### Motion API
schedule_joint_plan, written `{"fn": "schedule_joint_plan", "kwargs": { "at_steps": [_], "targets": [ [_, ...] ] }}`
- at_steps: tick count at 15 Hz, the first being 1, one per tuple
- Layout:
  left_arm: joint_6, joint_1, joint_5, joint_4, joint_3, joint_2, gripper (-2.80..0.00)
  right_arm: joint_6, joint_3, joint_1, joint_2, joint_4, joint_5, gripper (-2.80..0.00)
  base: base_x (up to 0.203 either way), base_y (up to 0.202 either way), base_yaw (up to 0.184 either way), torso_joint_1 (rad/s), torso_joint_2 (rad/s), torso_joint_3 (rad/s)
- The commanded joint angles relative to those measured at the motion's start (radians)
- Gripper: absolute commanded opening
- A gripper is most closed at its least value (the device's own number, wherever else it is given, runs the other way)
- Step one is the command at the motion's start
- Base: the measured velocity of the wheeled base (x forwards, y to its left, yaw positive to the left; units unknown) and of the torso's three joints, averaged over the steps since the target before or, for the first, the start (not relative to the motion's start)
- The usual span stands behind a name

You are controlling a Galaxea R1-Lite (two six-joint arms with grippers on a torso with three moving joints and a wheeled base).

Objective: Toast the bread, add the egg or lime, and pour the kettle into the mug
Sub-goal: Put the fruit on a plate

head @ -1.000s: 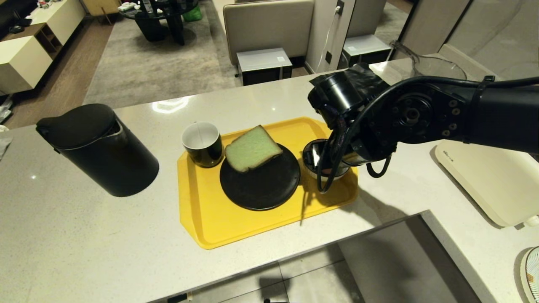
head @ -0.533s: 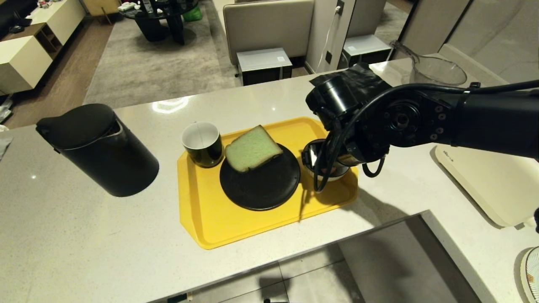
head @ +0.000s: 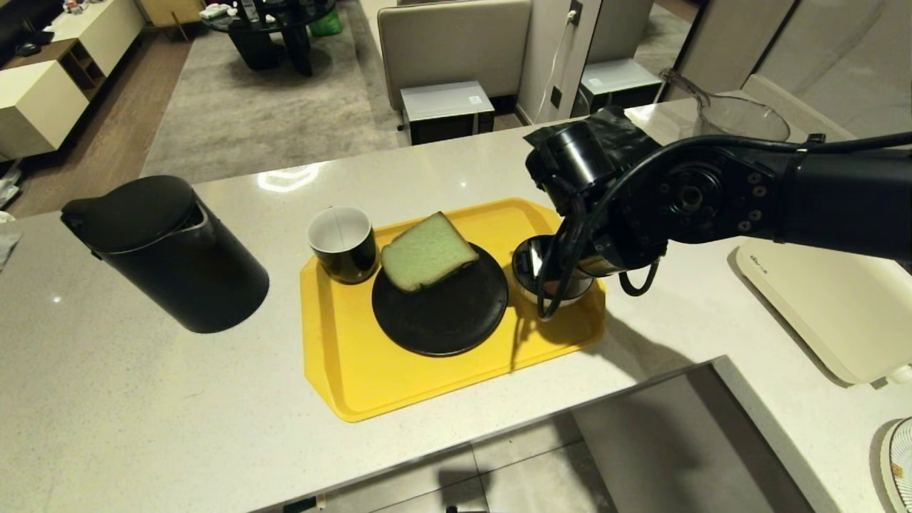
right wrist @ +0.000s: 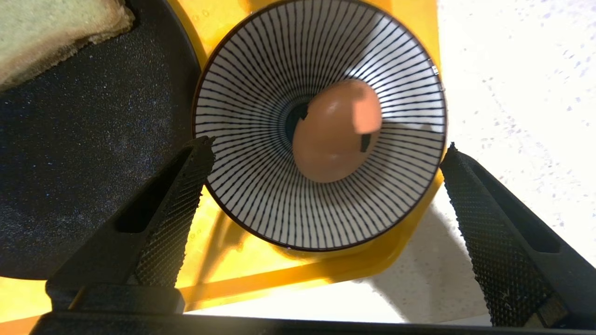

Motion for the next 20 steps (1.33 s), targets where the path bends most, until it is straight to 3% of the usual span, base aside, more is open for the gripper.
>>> {"fn": "schedule_joint_plan", "kwargs": {
  "at_steps": [1,3,4,20],
  "targets": [
    [0.0,0.0,0.0,0.0,0.0,-0.001,-2.8,-0.017,0.0,0.0,-0.03,0.003,0.001,0.0,0.0,0.0,0.0,0.0,0.0,0.0],
    [0.0,0.0,0.0,0.0,0.0,-0.001,-2.8,-0.022,0.0,0.0,-0.039,0.002,0.001,0.0,0.0,0.0,0.0,0.0,0.0,0.0],
    [0.0,0.0,0.0,0.0,0.0,-0.001,-2.8,-0.023,0.0,0.0,-0.043,0.002,0.001,-2.8,0.0,0.0,0.0,0.0,0.0,0.0],
    [0.001,0.0,0.0,0.0,0.0,-0.001,-2.8,-0.1,0.039,0.004,-0.225,0.002,-0.004,-2.8,0.0,0.0,0.0,0.0,0.0,0.0]
  ]
}}
